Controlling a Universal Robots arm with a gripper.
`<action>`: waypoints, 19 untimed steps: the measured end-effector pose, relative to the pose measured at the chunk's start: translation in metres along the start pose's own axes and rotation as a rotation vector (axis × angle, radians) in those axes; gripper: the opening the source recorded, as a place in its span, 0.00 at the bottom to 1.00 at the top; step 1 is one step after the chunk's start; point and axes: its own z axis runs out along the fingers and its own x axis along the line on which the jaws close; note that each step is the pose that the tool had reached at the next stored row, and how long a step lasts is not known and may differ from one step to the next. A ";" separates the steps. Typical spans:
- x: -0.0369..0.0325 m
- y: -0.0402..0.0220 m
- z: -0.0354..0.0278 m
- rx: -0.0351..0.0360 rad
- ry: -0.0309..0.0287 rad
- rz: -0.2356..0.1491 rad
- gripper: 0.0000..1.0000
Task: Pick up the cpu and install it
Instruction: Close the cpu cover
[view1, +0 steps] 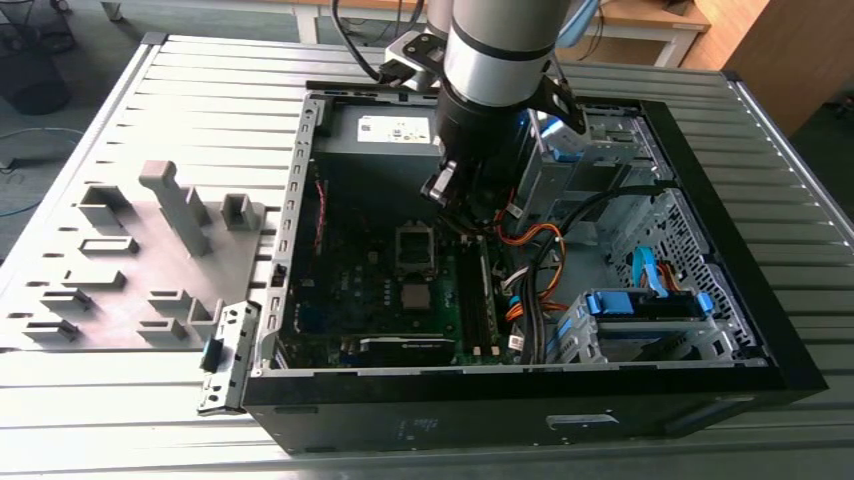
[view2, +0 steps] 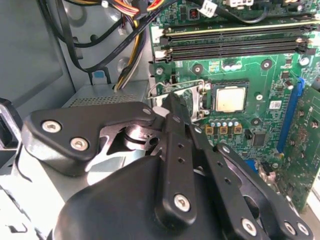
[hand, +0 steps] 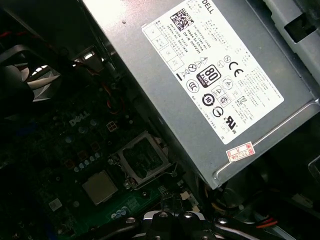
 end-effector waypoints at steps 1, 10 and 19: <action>0.0000 0.0000 0.0008 -0.0001 -0.0005 0.000 0.11; 0.0002 -0.0002 0.0027 0.0000 0.0001 0.000 0.11; 0.0004 -0.0005 0.0082 0.0000 -0.0001 0.000 0.11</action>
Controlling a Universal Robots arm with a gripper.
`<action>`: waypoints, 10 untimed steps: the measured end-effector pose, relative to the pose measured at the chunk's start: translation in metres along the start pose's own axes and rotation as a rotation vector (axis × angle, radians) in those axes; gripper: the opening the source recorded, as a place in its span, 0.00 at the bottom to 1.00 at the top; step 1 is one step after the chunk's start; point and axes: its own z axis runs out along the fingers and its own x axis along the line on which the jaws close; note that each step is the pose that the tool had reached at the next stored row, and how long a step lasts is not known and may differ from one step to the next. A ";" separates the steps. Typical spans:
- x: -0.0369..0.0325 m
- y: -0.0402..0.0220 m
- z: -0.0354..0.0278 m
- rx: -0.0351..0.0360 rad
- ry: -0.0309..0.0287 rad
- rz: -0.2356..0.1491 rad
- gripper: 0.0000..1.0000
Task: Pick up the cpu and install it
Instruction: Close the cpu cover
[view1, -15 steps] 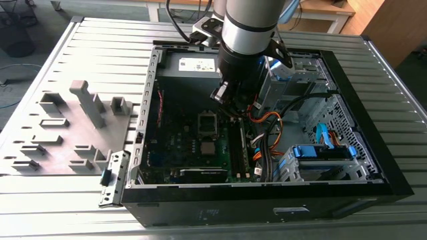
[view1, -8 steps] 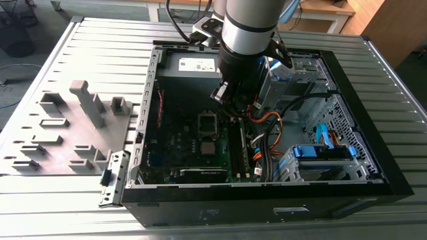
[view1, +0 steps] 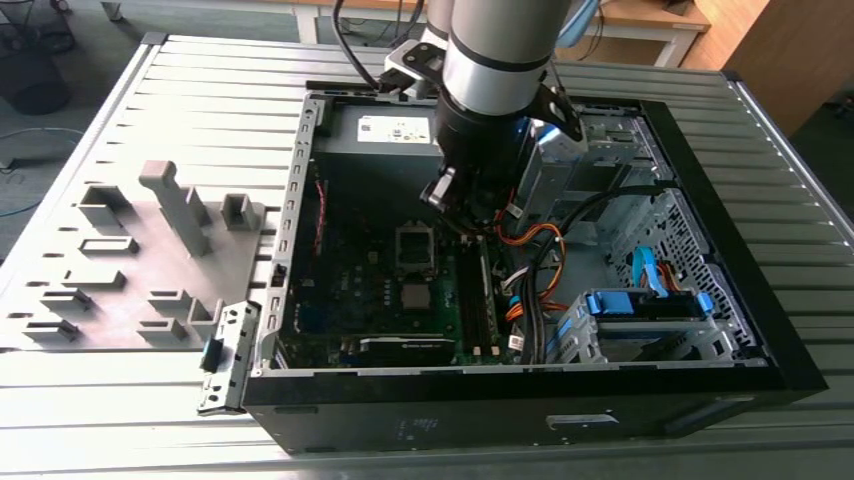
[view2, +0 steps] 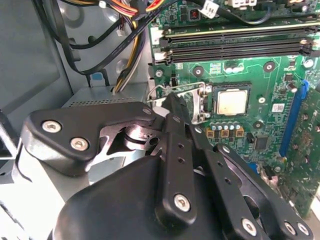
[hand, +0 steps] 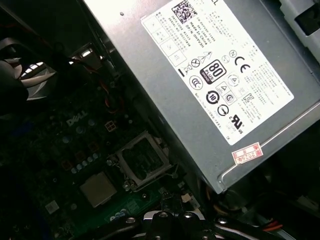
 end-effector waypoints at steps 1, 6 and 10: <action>0.0001 -0.0001 0.0015 0.0000 0.0000 0.000 0.11; 0.0006 -0.0006 0.0104 0.0004 0.0000 0.000 0.11; 0.0009 -0.0010 0.0163 0.0008 0.0004 0.000 0.11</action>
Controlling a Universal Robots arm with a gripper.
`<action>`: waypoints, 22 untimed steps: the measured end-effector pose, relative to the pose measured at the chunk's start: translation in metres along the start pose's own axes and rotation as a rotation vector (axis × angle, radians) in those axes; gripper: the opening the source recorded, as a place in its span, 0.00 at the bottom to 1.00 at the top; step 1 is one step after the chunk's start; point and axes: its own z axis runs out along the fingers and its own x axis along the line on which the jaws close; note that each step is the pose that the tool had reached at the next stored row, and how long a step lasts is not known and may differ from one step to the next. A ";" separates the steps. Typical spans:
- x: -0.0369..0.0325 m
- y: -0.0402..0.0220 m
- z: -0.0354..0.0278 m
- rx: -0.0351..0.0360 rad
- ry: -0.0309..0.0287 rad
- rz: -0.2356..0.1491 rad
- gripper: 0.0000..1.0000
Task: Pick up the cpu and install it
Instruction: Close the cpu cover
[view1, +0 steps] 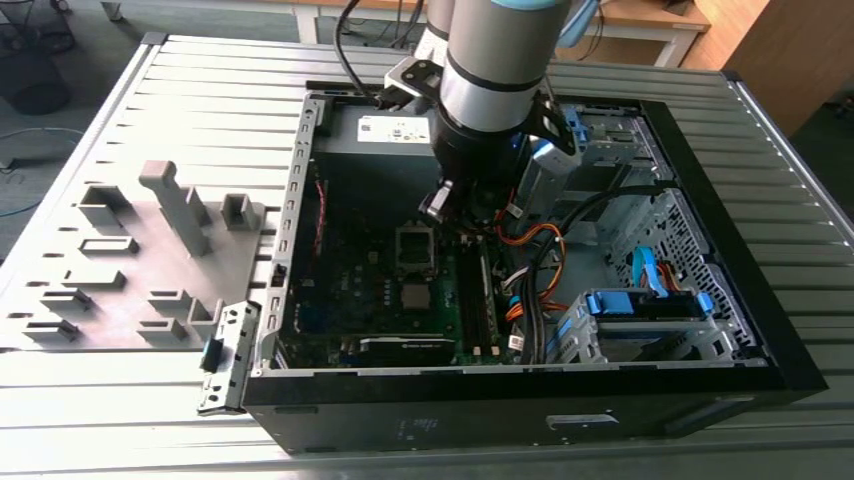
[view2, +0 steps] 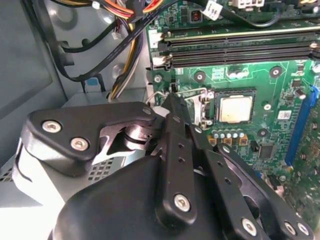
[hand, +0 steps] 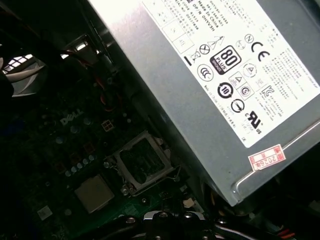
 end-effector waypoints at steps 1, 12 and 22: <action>0.0001 -0.0001 0.0013 0.0004 0.0006 0.000 0.11; -0.0008 -0.0026 0.0113 0.0019 0.0017 0.007 0.11; -0.0007 -0.0029 0.0198 0.0038 -0.0010 0.048 0.11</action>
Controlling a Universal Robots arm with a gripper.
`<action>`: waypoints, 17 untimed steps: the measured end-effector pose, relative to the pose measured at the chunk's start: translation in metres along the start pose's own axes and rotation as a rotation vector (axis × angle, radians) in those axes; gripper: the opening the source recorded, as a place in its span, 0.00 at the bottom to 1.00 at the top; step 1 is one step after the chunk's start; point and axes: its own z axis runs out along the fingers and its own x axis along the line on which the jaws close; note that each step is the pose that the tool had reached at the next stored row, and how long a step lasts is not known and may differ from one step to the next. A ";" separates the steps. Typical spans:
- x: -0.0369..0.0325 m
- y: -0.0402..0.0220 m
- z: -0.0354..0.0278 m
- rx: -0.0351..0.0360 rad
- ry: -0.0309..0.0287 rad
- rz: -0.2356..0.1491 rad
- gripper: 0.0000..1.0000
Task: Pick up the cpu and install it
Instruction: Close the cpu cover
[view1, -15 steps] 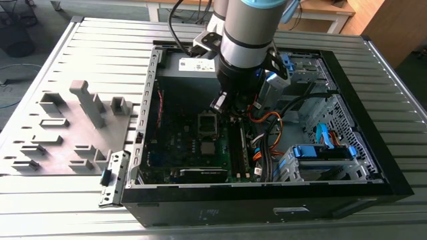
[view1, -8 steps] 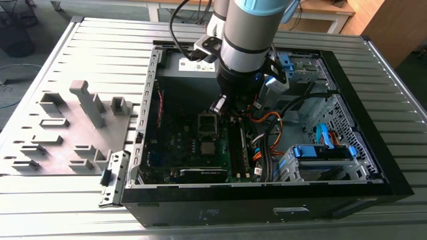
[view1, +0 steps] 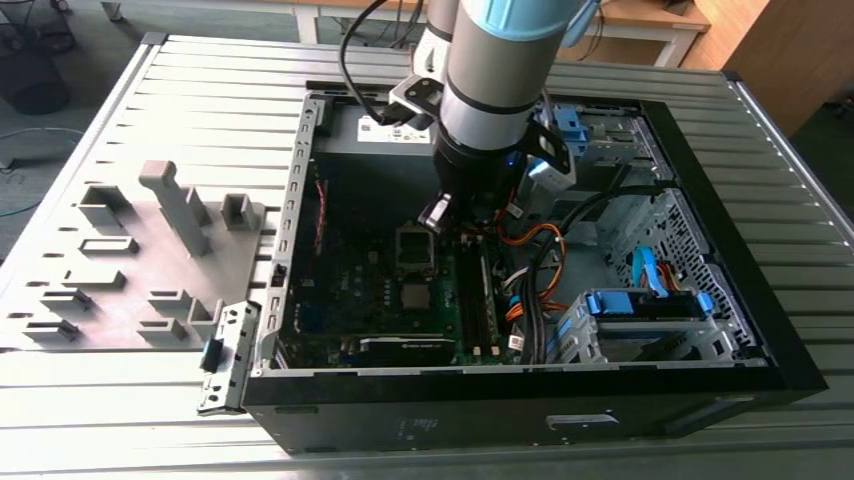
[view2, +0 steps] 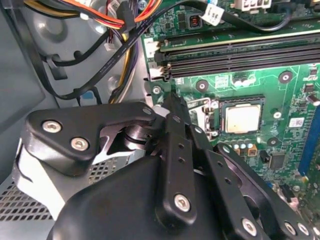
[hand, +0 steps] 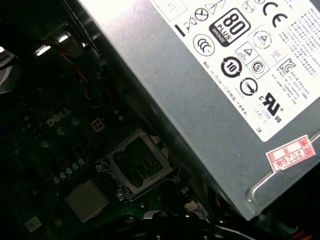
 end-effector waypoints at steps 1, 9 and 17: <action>0.0000 0.0000 0.0008 0.0001 0.0000 0.001 0.11; 0.0001 -0.0002 0.0034 0.0002 0.0000 0.002 0.11; 0.0001 -0.0003 0.0050 0.0007 0.0005 0.002 0.11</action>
